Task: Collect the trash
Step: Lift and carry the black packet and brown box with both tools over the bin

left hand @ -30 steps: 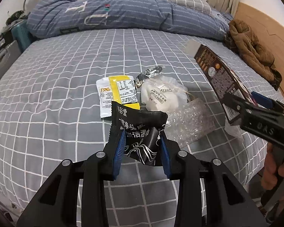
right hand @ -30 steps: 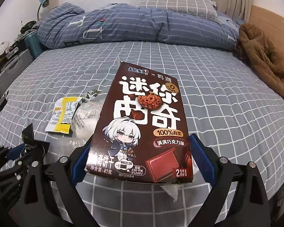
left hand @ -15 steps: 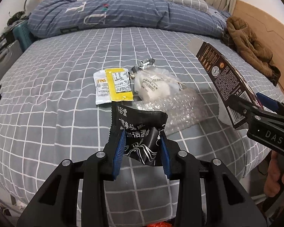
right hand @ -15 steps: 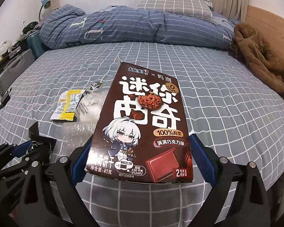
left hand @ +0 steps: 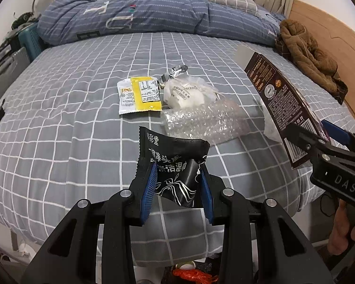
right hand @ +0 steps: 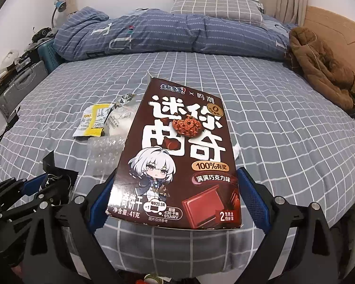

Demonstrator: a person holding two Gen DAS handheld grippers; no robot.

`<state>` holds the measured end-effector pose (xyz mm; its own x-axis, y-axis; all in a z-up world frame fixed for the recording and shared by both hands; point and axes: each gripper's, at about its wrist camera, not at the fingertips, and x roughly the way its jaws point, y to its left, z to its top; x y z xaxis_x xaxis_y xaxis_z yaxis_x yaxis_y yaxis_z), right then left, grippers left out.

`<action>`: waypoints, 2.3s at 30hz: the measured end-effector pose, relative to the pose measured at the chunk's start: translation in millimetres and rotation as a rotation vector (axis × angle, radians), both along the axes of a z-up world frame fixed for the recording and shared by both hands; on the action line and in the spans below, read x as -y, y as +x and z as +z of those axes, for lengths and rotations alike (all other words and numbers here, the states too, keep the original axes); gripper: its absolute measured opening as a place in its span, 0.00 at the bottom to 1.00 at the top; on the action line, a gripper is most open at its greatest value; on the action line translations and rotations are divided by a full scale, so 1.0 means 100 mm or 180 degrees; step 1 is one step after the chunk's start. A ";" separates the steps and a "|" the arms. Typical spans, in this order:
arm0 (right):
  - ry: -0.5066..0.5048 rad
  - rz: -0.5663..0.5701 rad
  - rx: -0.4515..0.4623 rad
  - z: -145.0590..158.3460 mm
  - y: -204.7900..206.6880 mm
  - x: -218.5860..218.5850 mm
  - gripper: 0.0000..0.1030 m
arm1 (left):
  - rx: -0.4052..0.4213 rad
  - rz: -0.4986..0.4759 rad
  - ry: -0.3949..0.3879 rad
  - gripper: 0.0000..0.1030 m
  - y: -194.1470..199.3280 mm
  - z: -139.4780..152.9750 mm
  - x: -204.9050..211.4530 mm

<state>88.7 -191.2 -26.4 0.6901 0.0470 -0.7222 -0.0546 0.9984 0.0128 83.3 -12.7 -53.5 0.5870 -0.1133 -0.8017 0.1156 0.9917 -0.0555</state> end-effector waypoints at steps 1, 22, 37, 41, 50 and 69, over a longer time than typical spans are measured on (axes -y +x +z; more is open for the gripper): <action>0.0002 0.0002 0.0000 0.00 -0.03 0.00 0.88 | 0.0000 0.0001 0.0000 0.33 -0.03 0.00 0.00; 0.0039 -0.0003 0.0018 0.00 -0.57 0.08 0.88 | -0.0076 0.0056 -0.0046 0.33 -0.48 -0.06 -0.02; 0.0041 0.0027 -0.0051 -0.11 -0.97 0.05 0.88 | -0.0161 0.0032 -0.0043 0.33 -0.83 -0.16 0.05; 0.0044 0.0029 -0.0079 -0.14 -1.08 0.05 0.88 | -0.0183 0.0042 -0.0041 0.33 -0.92 -0.18 0.04; 0.0064 0.0049 -0.0130 -0.19 -1.30 0.05 0.88 | -0.0246 0.0059 -0.0031 0.33 -1.13 -0.24 0.02; 0.0050 0.0136 -0.0322 -0.41 -1.81 0.01 0.88 | -0.0453 0.0039 -0.0114 0.33 -1.61 -0.46 -0.03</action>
